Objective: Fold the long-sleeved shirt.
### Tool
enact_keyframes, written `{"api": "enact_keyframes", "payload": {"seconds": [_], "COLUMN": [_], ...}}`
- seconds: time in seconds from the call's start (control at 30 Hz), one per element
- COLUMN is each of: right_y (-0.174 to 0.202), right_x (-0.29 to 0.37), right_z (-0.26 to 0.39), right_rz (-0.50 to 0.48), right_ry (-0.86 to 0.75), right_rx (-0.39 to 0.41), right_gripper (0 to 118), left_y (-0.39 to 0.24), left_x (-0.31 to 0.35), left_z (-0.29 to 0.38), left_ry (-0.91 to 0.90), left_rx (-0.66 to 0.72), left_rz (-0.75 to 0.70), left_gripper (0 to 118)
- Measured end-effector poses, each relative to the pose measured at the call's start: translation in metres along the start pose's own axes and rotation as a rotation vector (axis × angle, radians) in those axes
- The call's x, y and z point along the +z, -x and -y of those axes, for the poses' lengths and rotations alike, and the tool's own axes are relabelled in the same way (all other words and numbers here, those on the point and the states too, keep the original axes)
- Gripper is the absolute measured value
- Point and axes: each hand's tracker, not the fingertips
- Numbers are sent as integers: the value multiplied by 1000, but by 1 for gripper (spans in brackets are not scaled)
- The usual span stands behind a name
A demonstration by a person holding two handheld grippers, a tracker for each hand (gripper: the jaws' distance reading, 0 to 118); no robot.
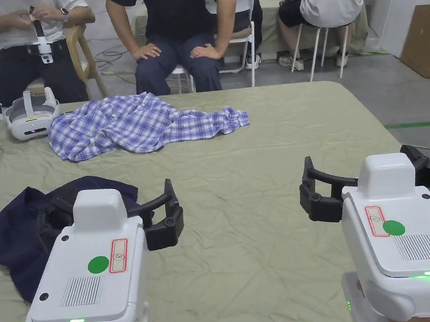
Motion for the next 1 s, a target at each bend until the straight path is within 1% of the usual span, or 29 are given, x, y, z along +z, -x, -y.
{"api": "enact_keyframes", "payload": {"seconds": [0.4, 0.6, 0.8, 0.87, 0.93, 1.0], "right_y": [-4, -5, -6, -6, -7, -8], "right_x": [0, 0, -1, -1, -2, -2], "right_z": [3, 3, 2, 2, 2, 2], "right_rz": [-9, 3, 12, 16, 15, 14], "right_ry": [11, 9, 6, 12, 16, 16], "right_rx": [-7, -8, -13, -9, -12, -16], "right_gripper": [118, 118, 118, 118, 118, 118], "left_y": [-5, -7, -7, -5, -3, -4], "left_x": [0, 0, -5, -5, -5, -5], "left_z": [0, 0, 0, -1, -2, -2], "left_ry": [-6, -12, -4, -3, -2, -2], "left_rx": [-7, -12, -46, -22, 6, -2], "left_rz": [6, 14, 2, -3, 29, 25], "left_gripper": [111, 111, 111, 111, 111, 111]}}
